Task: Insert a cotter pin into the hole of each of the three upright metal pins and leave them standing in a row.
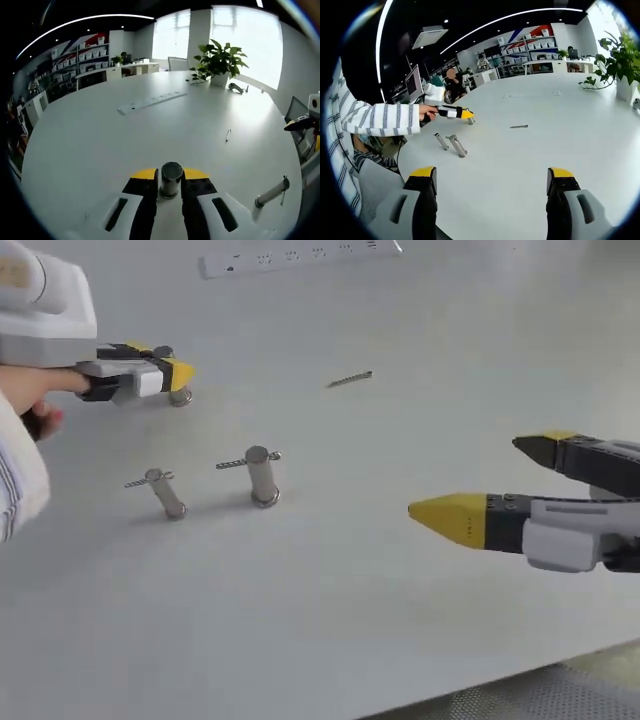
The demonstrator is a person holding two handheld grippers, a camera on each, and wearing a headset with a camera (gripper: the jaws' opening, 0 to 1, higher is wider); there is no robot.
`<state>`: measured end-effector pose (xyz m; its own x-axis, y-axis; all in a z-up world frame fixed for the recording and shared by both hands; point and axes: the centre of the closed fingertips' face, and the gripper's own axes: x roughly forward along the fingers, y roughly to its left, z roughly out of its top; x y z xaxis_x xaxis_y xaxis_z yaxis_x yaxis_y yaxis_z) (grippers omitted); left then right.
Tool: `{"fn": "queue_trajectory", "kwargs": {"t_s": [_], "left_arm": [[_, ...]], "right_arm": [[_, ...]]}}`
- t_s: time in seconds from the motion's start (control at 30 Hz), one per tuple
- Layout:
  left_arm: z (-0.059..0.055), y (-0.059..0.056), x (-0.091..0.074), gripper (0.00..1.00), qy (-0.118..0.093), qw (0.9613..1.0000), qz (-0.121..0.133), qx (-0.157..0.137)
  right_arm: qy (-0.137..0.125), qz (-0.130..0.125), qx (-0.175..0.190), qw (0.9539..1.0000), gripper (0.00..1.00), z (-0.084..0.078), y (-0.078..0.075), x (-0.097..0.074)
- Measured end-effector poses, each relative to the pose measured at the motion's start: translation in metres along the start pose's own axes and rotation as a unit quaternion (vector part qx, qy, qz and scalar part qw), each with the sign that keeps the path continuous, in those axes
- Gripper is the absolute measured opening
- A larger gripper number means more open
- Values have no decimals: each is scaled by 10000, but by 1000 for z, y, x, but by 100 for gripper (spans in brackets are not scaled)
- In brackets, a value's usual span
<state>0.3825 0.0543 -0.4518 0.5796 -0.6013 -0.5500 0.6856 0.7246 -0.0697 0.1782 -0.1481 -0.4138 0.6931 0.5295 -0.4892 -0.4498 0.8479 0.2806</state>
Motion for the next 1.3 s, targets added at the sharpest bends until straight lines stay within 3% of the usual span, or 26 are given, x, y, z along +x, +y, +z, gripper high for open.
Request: {"fn": "queue_trajectory", "kwargs": {"t_s": [0.07, 0.27, 0.37, 0.43, 0.47, 0.7, 0.77, 0.9, 1.0, 1.03, 1.07, 1.3], "left_arm": [[2, 2, 0, 11, 71, 9996, -49, 270], [1, -1, -2, 10, 107, 9998, 21, 165], [2, -2, -5, 10, 64, 9999, 56, -139], [1, -2, -8, 10, 133, 9998, 160, -80], [3, 1, -12, 10, 166, 9993, 297, 177], [25, -5, -25, 10, -44, 9995, 255, 177], [30, -3, -27, 10, -16, 9998, 208, -7], [41, -7, -32, 10, -110, 9996, 126, 214], [45, -13, -37, 10, -174, 9993, 81, 307], [46, -18, -39, 10, -186, 9984, 23, 536], [47, -22, -41, 10, -181, 9981, -20, 582], [55, -62, -57, 10, -307, 9949, -402, 877]], "right_arm": [[11, 24, -8, 10000, 89, 0, 3, 1], [22, 81, -65, 9999, 89, 2, 7, 5], [18, 110, -95, 9999, 89, 3, 7, 5], [7, 102, -98, 9999, 89, 5, 6, 5], [4, 94, -100, 9999, 89, 5, 6, 5], [-73, 72, -125, 9999, 89, 11, 5, 1], [-87, 65, -141, 9998, 89, 12, 5, 0], [-124, 82, -169, 9997, 88, 14, 7, -2], [-127, 110, -183, 9997, 88, 14, 5, -2], [-124, 123, -197, 9997, 88, 15, 5, -2], [-125, 140, -232, 9996, 88, 15, 6, -3], [-222, 222, -354, 9989, 88, 22, 12, -8]]}}
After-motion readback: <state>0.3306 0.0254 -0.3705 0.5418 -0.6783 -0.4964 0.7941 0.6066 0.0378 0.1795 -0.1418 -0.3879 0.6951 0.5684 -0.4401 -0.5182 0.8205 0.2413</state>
